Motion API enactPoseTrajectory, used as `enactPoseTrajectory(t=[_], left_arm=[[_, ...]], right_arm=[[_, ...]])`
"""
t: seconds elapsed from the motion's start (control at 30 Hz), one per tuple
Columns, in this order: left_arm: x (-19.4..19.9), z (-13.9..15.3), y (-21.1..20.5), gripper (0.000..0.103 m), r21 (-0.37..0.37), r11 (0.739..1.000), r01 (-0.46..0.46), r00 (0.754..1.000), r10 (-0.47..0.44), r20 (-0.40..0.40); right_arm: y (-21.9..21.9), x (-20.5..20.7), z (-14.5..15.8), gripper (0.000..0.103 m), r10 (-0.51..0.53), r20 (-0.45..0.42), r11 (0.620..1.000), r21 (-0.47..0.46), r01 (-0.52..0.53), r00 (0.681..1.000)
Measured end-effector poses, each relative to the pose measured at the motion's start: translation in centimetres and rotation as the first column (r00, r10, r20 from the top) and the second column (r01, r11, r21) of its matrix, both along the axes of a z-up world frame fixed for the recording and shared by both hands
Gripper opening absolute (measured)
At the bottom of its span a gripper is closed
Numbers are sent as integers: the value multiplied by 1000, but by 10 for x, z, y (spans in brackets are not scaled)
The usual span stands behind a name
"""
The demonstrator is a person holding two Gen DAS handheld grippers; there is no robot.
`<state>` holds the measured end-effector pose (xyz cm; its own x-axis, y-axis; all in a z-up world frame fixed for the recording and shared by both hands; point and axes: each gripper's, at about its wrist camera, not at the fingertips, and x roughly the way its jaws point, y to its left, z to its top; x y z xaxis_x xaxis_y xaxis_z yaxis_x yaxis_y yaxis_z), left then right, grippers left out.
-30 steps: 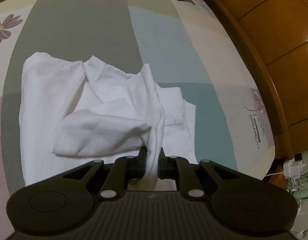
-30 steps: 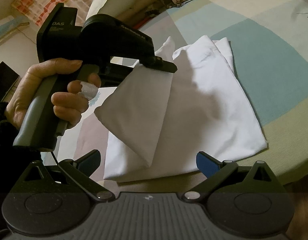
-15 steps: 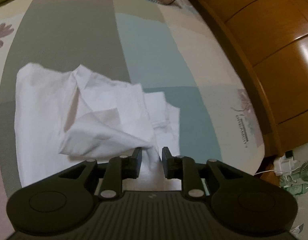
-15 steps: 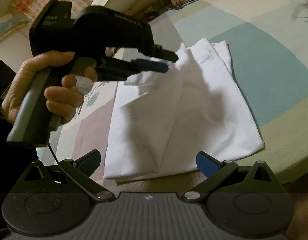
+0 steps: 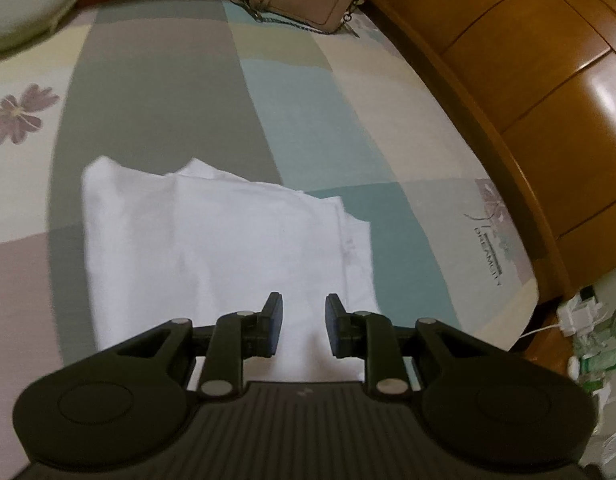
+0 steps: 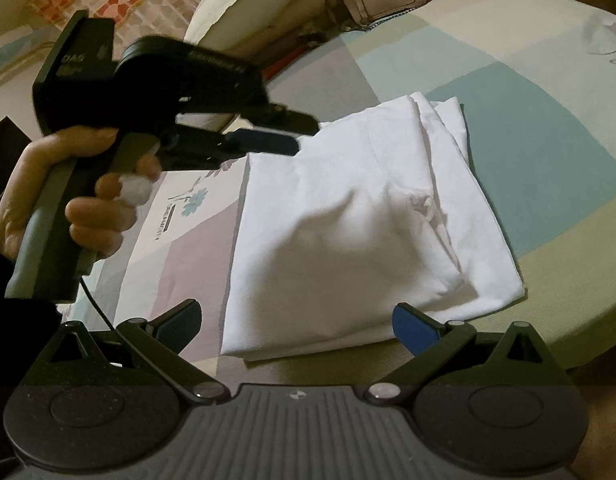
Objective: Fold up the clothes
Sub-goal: 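Withdraw both open tools from the folded shirt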
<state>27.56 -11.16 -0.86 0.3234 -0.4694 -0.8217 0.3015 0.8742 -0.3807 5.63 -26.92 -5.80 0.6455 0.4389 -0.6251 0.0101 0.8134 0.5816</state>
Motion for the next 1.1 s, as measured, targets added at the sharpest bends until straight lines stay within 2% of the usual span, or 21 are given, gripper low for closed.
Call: enactPoseTrajectory(t=[0.07,0.23,0.37,0.47,0.57,0.77,0.93,1.1], left_arm=[[-6,5,9,28,36,999,11,999,-12,31],[-21,11,34,32,131,991,37,994,-51,102],[-38,12,53,40,202,977,68,983,-100,153],[-53,8,66,43,249,963,104,972,-152,181],[-69,-1,80,51,272,953,131,962,-188,196],[-96,-21,98,55,305,941,147,949,-222,225],[-127,-30,99,67,392,901,188,891,-324,317],[-150,-36,100,71,404,893,200,863,-355,358]], right_arm=[[3,-1,3,103,4,4,1000,-5,-4,1000],[12,-4,5,103,13,10,1000,-18,-13,1000],[18,-5,7,103,21,14,999,-33,-21,1000],[23,-5,8,103,27,13,999,-45,-26,1000],[28,-4,8,103,31,9,998,-52,-31,999],[36,-3,7,103,37,-2,997,-73,-38,999],[40,-2,5,103,38,-12,995,-93,-39,999],[41,2,1,103,38,-27,994,-102,-40,999]])
